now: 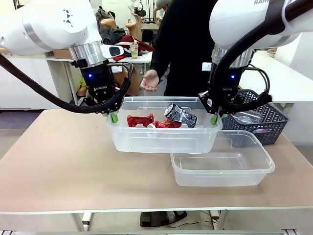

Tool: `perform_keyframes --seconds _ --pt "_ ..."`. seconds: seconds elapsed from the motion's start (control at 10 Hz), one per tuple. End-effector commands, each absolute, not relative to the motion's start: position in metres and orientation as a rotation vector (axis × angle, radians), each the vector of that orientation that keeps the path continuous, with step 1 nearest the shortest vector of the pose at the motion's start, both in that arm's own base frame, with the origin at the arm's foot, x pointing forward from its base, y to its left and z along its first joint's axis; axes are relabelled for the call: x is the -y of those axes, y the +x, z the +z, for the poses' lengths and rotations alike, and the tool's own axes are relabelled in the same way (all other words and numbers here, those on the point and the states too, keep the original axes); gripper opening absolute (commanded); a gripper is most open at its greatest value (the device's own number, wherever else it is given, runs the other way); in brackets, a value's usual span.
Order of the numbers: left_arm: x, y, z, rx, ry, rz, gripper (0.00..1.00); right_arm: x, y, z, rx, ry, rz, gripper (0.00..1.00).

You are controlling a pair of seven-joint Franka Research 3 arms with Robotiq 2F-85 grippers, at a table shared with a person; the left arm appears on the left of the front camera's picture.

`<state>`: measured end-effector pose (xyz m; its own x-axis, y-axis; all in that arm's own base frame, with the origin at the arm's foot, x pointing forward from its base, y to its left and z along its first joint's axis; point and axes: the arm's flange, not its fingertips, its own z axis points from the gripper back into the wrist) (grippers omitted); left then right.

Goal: Sort the waste into each basket.
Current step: Offer the picked Organizing box to the human.

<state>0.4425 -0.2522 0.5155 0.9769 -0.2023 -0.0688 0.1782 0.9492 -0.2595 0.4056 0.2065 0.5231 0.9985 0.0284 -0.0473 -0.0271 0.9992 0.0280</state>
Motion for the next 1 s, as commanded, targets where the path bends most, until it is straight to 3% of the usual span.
perform_keyframes --seconds 0.0,0.1,0.6,0.9 --pt "0.254 0.442 0.519 -0.086 -0.267 -0.194 0.11 -0.206 0.406 0.523 -0.048 0.027 0.028 0.08" --pt "0.252 0.443 0.516 -0.095 -0.255 -0.194 0.11 -0.208 0.431 0.528 -0.077 0.031 0.077 0.08" --pt "0.274 0.570 0.520 -0.044 -0.274 -0.139 0.11 -0.211 0.556 0.528 -0.169 0.119 0.166 0.08" --pt "0.281 0.613 0.508 -0.026 -0.282 -0.095 0.11 -0.207 0.572 0.521 -0.141 0.158 0.119 0.08"
